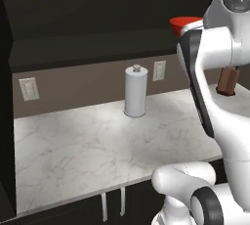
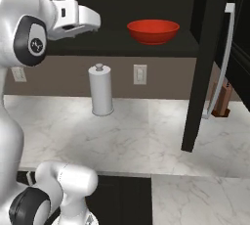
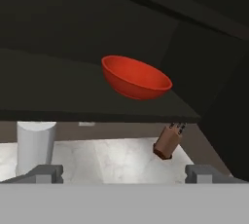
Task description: Move the bowls from the cabinet to the plates on the dining table.
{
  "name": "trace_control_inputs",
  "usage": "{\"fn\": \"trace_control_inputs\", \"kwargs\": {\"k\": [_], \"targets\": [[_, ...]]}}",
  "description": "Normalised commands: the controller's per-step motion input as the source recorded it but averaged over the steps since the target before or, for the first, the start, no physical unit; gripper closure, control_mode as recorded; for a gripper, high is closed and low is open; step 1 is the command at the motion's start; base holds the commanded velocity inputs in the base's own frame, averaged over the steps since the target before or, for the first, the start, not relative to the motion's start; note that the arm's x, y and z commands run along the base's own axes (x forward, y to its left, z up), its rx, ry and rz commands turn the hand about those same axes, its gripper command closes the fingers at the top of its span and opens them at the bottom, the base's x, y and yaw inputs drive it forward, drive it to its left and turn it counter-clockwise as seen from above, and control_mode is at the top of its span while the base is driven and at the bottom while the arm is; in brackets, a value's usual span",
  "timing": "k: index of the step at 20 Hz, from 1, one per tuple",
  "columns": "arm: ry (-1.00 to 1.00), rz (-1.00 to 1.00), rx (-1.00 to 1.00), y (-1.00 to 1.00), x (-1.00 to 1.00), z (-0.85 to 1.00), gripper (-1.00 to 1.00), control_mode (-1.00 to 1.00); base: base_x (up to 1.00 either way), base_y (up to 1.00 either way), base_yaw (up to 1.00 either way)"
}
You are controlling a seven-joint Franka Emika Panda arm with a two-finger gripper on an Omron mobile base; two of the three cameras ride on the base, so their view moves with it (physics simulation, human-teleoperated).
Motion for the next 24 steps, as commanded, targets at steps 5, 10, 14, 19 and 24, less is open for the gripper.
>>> {"fn": "trace_control_inputs", "kwargs": {"k": [5,10,14,19,24], "targets": [[0.02,0.0,0.0,-0.03,0.42,0.21,-1.0,-1.0,0.0,0.0,0.0],[0.11,0.01,0.01,-0.1,0.33,0.26,-1.0,-1.0,0.0,0.0,0.0],[0.05,0.03,0.0,-0.05,0.11,0.02,-1.0,-1.0,0.0,0.0,0.0],[-0.05,0.05,0.0,0.0,0.01,-0.34,-1.0,-1.0,0.0,0.0,0.0],[-0.12,0.04,0.0,0.0,0.05,-0.27,-1.0,-1.0,0.0,0.0,0.0]]}}
